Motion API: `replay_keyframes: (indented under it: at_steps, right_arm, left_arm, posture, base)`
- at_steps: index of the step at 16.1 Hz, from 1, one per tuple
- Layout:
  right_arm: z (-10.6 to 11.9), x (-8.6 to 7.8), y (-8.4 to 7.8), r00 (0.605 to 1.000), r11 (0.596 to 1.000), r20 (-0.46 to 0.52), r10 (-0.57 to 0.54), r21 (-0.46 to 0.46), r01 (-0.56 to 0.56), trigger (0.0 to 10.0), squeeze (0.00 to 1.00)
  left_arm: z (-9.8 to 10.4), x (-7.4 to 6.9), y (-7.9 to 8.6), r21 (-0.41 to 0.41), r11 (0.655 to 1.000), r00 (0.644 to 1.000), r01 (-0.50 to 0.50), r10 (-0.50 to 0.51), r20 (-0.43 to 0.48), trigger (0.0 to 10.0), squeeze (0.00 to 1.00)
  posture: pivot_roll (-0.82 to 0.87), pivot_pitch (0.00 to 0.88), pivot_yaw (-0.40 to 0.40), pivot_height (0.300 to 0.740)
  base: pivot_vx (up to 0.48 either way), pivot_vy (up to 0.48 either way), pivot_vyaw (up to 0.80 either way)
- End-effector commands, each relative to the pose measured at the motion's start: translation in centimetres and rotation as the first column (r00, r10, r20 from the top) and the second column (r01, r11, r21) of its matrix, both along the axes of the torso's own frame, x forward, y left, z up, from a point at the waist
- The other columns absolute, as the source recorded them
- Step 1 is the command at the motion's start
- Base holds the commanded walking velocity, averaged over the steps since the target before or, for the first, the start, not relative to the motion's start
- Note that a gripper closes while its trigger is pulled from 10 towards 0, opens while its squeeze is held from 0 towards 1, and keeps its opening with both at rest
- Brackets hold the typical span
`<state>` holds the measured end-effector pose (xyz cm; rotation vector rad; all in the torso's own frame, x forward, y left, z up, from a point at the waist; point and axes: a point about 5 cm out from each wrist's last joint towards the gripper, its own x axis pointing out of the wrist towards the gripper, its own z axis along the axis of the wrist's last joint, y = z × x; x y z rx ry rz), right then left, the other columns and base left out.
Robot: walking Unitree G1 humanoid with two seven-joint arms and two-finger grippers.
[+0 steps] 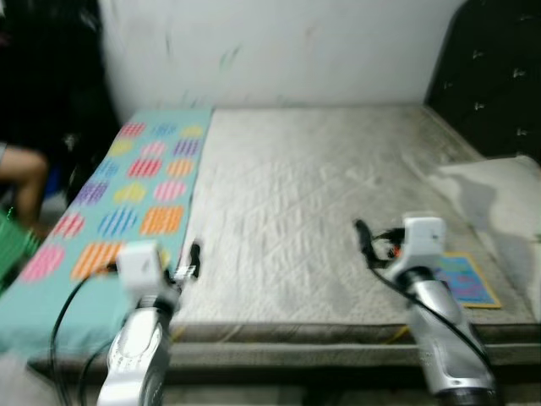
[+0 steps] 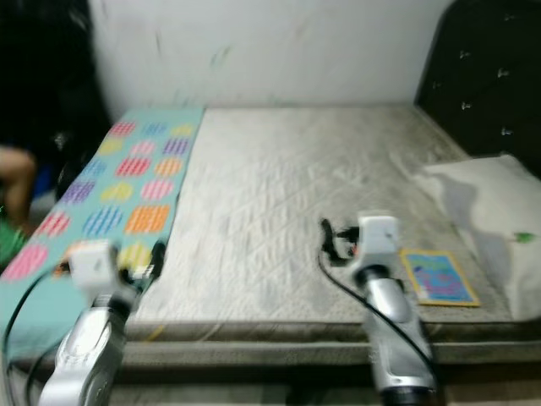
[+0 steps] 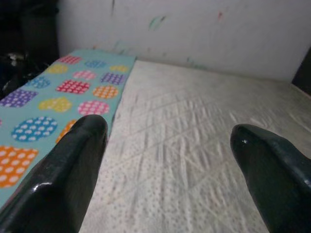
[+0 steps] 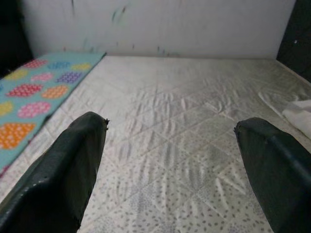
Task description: Clean up the room
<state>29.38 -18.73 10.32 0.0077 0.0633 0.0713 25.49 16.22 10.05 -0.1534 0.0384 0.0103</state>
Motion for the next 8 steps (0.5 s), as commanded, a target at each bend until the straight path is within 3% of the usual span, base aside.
replay_keyframes:
  at_steps: [1, 8]
  right_arm:
    - [0.95, 0.53, 1.13, 0.999, 0.999, 0.034, 0.032, 0.006, -0.032, 10.0, 0.0]
    - [0.94, 0.59, 1.15, 0.999, 1.0, 0.034, 0.027, 0.007, -0.027, 10.0, 0.0]
  left_arm:
    - [-0.22, -0.19, 0.71, 0.011, 1.0, 1.0, -0.016, 0.016, -0.013, 10.0, 0.0]
    - [-0.35, -0.1, 0.68, 0.011, 1.0, 0.999, -0.019, 0.019, -0.025, 10.0, 0.0]
  posture:
    - [-0.05, 0.0, 0.02, 0.74]
    - [-0.05, 0.0, 0.022, 0.74]
  base:
    - [0.412, 0.0, 0.0]
    - [0.394, 0.0, 0.0]
